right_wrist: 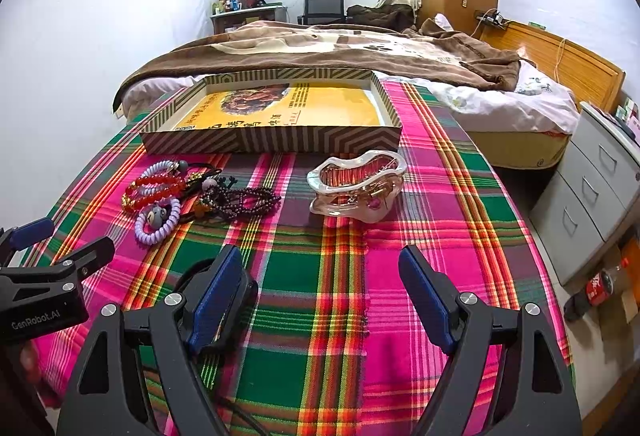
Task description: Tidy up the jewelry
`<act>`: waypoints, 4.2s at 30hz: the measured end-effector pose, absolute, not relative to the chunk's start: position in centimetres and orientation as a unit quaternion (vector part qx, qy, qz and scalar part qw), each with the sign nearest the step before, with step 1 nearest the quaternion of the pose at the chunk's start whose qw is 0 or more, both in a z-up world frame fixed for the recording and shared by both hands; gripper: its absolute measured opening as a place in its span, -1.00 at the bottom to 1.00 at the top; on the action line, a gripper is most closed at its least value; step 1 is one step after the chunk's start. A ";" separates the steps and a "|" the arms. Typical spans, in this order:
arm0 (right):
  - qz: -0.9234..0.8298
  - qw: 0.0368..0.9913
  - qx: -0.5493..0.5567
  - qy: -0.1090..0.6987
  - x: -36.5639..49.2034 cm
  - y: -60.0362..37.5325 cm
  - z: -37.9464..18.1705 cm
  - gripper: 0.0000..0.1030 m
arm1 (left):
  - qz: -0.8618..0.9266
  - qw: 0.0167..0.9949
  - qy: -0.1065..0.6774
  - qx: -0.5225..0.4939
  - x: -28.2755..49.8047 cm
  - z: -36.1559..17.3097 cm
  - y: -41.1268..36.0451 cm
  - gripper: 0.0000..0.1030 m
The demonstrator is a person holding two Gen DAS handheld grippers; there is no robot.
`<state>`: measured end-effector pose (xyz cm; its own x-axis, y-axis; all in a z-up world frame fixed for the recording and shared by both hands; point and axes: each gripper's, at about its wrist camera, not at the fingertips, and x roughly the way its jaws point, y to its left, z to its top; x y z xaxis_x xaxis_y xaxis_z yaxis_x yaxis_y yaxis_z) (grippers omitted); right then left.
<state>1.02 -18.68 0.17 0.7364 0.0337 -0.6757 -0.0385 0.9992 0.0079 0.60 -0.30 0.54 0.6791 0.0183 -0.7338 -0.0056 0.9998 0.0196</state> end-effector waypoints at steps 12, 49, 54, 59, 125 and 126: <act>0.022 0.931 -0.003 0.363 1.0 -18.4 0.2 0.57 | 0.006 0.914 0.405 0.008 0.9 0.3 -0.4 1.00; 0.102 0.904 -0.016 0.415 2.8 -16.4 -2.6 -0.67 | -0.045 0.890 0.451 -0.048 0.5 -2.2 5.9 1.00; 0.096 0.911 0.001 0.400 2.7 -17.5 -1.7 -0.72 | -0.033 0.890 0.455 -0.016 0.6 -2.5 5.2 1.00; 0.095 0.917 0.006 0.388 2.9 -18.0 -1.1 -0.72 | -0.035 0.887 0.461 0.012 0.6 -2.8 4.8 1.00; 0.089 0.925 0.045 0.367 4.3 -21.2 0.3 -0.72 | -0.094 0.918 0.386 -0.006 8.0 2.4 1.9 -0.81; 0.088 0.926 0.043 0.365 4.2 -21.3 0.5 -0.72 | -0.098 0.920 0.380 -0.006 7.9 2.9 1.7 -0.81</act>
<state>4.25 -21.28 0.47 0.7175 0.1945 -0.6689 -0.1324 0.9808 0.1433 7.88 1.74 2.95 0.6927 -0.1840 -0.6973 0.1752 0.9809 -0.0847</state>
